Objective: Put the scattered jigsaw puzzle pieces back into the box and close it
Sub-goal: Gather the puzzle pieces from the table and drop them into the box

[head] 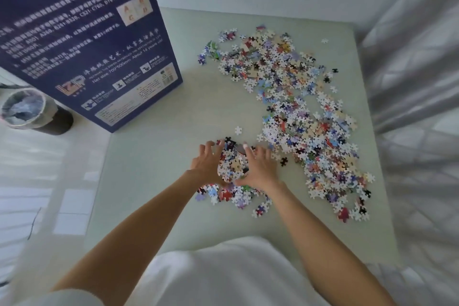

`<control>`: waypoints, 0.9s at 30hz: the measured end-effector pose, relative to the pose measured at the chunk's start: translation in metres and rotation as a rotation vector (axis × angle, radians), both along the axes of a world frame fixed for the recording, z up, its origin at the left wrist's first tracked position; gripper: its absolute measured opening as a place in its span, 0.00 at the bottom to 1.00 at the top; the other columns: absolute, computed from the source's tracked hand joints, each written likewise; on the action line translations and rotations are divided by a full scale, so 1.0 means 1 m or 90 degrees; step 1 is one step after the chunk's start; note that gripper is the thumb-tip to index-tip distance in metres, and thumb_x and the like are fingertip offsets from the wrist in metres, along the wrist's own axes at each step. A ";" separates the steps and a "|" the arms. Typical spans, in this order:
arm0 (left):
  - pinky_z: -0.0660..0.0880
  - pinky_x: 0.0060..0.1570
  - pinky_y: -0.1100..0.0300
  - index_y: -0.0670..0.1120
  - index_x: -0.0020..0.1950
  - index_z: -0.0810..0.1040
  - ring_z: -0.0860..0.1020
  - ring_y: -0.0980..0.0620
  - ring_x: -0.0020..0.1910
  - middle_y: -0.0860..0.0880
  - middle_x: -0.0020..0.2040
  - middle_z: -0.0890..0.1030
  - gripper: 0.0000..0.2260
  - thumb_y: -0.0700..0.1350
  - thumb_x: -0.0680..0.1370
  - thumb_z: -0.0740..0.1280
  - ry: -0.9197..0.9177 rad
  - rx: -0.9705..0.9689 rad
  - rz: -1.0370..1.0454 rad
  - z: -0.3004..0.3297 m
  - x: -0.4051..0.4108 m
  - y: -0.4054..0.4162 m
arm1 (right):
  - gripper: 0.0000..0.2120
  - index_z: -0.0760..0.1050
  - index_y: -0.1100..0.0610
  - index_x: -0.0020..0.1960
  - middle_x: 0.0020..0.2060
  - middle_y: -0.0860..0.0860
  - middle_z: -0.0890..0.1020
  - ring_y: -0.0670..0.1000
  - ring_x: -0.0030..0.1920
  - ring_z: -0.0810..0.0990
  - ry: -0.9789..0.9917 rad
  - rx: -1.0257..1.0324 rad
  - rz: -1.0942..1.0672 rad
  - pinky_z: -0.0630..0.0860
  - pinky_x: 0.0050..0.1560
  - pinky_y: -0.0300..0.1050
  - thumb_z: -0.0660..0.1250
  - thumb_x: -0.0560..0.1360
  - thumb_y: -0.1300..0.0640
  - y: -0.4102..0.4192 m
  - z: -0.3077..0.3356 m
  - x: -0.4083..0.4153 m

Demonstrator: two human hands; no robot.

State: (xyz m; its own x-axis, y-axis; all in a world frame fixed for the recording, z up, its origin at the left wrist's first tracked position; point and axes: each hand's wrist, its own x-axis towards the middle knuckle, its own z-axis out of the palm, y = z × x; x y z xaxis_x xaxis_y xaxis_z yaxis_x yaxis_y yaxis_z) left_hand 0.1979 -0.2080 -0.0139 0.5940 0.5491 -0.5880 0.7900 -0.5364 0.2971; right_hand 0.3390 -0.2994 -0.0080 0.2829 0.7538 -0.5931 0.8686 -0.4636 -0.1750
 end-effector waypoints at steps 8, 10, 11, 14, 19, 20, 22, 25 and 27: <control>0.71 0.61 0.53 0.50 0.76 0.50 0.64 0.46 0.64 0.45 0.68 0.63 0.51 0.55 0.62 0.78 -0.030 -0.010 0.008 -0.005 0.005 -0.007 | 0.41 0.60 0.55 0.70 0.64 0.54 0.66 0.54 0.62 0.65 -0.008 0.108 0.021 0.69 0.61 0.46 0.73 0.65 0.41 0.004 -0.018 -0.008; 0.71 0.60 0.54 0.50 0.75 0.54 0.66 0.47 0.63 0.46 0.66 0.66 0.47 0.55 0.64 0.77 -0.041 -0.016 0.021 -0.003 0.004 -0.006 | 0.38 0.62 0.55 0.68 0.62 0.54 0.67 0.53 0.60 0.66 -0.017 0.120 0.021 0.68 0.59 0.44 0.73 0.65 0.41 0.005 -0.017 -0.006; 0.72 0.60 0.54 0.50 0.75 0.55 0.67 0.47 0.62 0.46 0.66 0.67 0.45 0.55 0.64 0.76 -0.047 -0.020 0.025 -0.003 0.003 -0.006 | 0.36 0.63 0.55 0.66 0.61 0.54 0.67 0.53 0.59 0.66 -0.022 0.125 0.020 0.67 0.59 0.43 0.73 0.65 0.41 0.005 -0.016 -0.006; 0.71 0.59 0.56 0.49 0.72 0.61 0.71 0.47 0.60 0.46 0.63 0.69 0.38 0.52 0.66 0.76 -0.072 -0.035 0.058 -0.005 -0.001 -0.006 | 0.33 0.66 0.56 0.63 0.60 0.53 0.69 0.53 0.59 0.67 -0.015 0.133 0.038 0.68 0.60 0.44 0.73 0.65 0.42 0.008 -0.015 -0.007; 0.72 0.55 0.57 0.47 0.63 0.70 0.75 0.47 0.54 0.47 0.56 0.77 0.25 0.52 0.70 0.74 -0.099 -0.052 0.111 -0.006 -0.004 -0.005 | 0.28 0.67 0.57 0.60 0.52 0.53 0.78 0.51 0.50 0.75 0.082 0.158 -0.010 0.74 0.46 0.42 0.73 0.66 0.46 0.012 -0.008 -0.012; 0.72 0.53 0.58 0.46 0.62 0.72 0.76 0.48 0.54 0.47 0.55 0.78 0.23 0.51 0.70 0.73 -0.107 -0.055 0.123 -0.005 -0.005 -0.005 | 0.28 0.67 0.57 0.59 0.50 0.52 0.78 0.51 0.48 0.75 0.087 0.158 -0.013 0.73 0.43 0.41 0.73 0.66 0.45 0.013 -0.006 -0.012; 0.72 0.52 0.58 0.46 0.60 0.73 0.77 0.48 0.53 0.47 0.54 0.79 0.21 0.50 0.70 0.73 -0.124 -0.062 0.145 -0.005 -0.007 -0.004 | 0.28 0.68 0.56 0.59 0.49 0.52 0.79 0.51 0.47 0.77 0.093 0.160 -0.017 0.73 0.41 0.41 0.72 0.65 0.44 0.014 -0.005 -0.011; 0.72 0.52 0.57 0.47 0.60 0.75 0.77 0.48 0.52 0.48 0.53 0.80 0.19 0.49 0.72 0.72 -0.138 -0.061 0.162 -0.003 -0.011 -0.002 | 0.24 0.71 0.57 0.60 0.50 0.51 0.80 0.50 0.48 0.78 0.084 0.170 -0.010 0.72 0.41 0.39 0.71 0.69 0.46 0.013 -0.005 -0.007; 0.73 0.52 0.57 0.48 0.60 0.76 0.78 0.48 0.51 0.48 0.53 0.81 0.16 0.48 0.73 0.72 -0.148 -0.057 0.174 -0.003 -0.013 0.000 | 0.22 0.72 0.57 0.61 0.49 0.52 0.81 0.49 0.46 0.79 0.073 0.187 -0.013 0.72 0.39 0.37 0.69 0.72 0.47 0.011 -0.004 -0.005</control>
State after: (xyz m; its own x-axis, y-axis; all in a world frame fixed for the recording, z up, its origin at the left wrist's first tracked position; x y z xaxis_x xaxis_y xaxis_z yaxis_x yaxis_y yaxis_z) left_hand 0.1846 -0.2075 -0.0169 0.5553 0.6583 -0.5082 0.8067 -0.2779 0.5215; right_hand 0.3339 -0.2880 -0.0122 0.2436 0.8925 -0.3796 0.8269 -0.3957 -0.3996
